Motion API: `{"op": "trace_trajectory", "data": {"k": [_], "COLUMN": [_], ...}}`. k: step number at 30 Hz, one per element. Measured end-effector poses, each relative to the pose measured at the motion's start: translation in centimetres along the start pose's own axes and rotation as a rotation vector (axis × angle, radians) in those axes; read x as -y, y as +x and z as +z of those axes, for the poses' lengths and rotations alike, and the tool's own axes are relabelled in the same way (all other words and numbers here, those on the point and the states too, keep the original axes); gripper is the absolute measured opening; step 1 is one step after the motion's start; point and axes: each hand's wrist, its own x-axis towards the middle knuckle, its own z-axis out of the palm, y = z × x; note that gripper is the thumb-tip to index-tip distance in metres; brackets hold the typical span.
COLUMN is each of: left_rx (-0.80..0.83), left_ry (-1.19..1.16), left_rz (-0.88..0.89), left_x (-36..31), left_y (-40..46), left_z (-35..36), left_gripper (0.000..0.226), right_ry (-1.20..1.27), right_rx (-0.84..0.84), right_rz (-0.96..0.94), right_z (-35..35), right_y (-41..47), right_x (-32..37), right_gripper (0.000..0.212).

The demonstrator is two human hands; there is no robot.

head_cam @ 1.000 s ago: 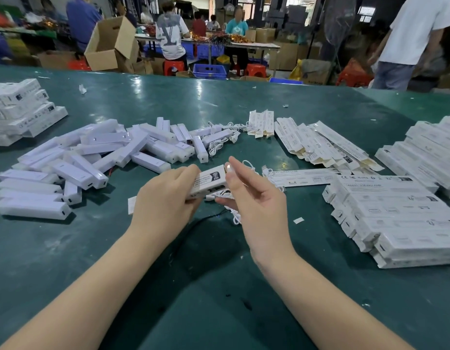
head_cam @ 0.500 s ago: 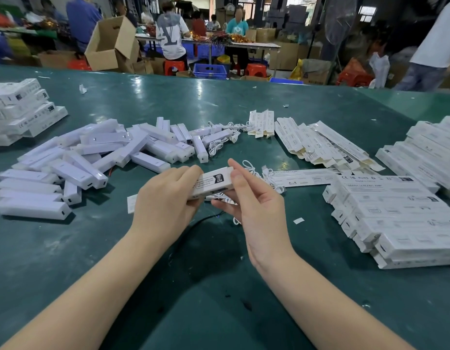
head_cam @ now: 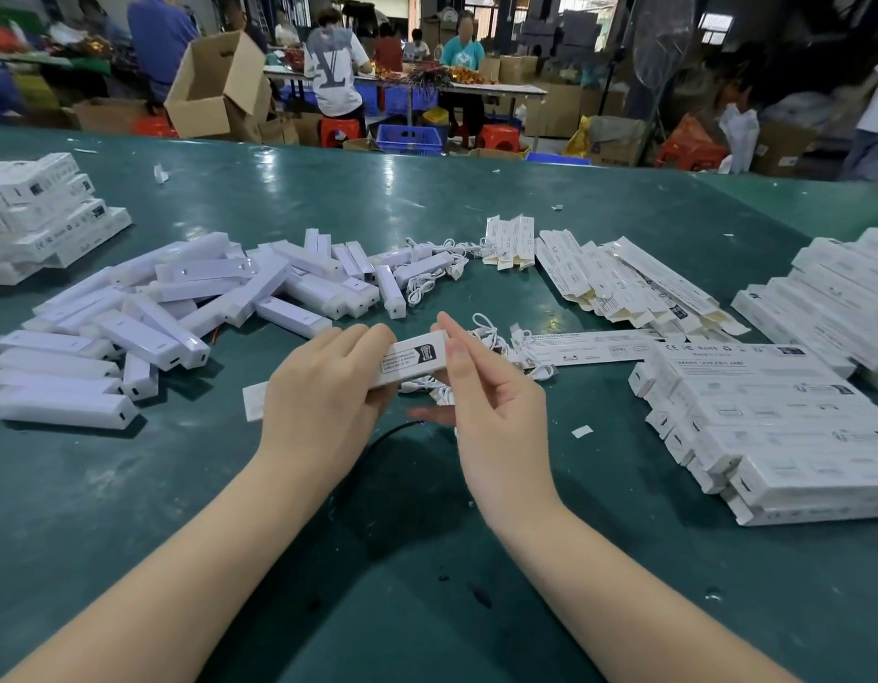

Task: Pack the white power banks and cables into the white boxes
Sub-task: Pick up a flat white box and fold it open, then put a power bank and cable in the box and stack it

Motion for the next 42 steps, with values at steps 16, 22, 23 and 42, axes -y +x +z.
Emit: {"op": "trace_trajectory", "data": {"k": [16, 22, 23, 42], "left_rx": [0.134, 0.151, 0.155, 0.287], "left_ry": [-0.072, -0.471, -0.529, -0.702], "left_rz": [-0.116, -0.091, -0.055, 0.007], "left_x": [0.1, 0.3, -0.2, -0.6], "left_y": [0.0, -0.5, -0.6, -1.0], "left_z": [0.7, 1.5, 1.7, 1.8], "left_gripper": [0.047, 0.039, 0.046, 0.042], "right_ry": [-0.109, 0.250, 0.129, 0.794], "right_rx": [-0.152, 0.094, 0.136, -0.632], "right_rz": [-0.080, 0.200, 0.226, 0.366], "right_z": [-1.9, -2.3, -1.9, -8.9], "right_y": [2.1, 2.9, 2.6, 6.7], "right_x": [0.9, 0.9, 0.7, 3.5], "right_gripper": [0.030, 0.064, 0.046, 0.014]}}
